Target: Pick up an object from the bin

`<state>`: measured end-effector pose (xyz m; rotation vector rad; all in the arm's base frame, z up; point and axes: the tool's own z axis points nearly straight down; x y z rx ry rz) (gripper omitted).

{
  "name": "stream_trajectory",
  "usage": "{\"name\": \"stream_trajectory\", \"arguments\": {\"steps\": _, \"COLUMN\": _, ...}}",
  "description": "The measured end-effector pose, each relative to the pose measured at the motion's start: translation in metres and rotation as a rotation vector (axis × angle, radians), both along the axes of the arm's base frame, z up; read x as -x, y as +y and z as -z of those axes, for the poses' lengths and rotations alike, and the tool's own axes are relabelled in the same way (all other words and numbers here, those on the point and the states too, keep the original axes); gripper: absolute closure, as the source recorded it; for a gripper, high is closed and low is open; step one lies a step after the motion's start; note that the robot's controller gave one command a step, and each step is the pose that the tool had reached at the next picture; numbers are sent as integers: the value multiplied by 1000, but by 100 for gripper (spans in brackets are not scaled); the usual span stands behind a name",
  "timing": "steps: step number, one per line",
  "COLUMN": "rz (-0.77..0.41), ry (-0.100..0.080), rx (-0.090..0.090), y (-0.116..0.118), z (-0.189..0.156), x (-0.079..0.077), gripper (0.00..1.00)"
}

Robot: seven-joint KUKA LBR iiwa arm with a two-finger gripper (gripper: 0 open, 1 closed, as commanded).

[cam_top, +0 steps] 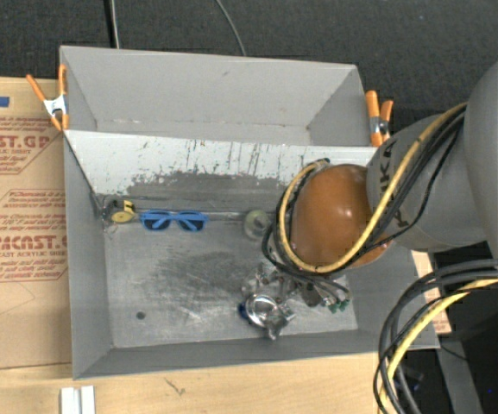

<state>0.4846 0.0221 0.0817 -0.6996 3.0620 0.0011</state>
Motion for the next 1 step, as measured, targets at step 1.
{"name": "stream_trajectory", "arguments": {"steps": 1, "rz": 37, "ry": -9, "rx": 1, "y": -18, "z": -143, "x": -20, "gripper": 100}}
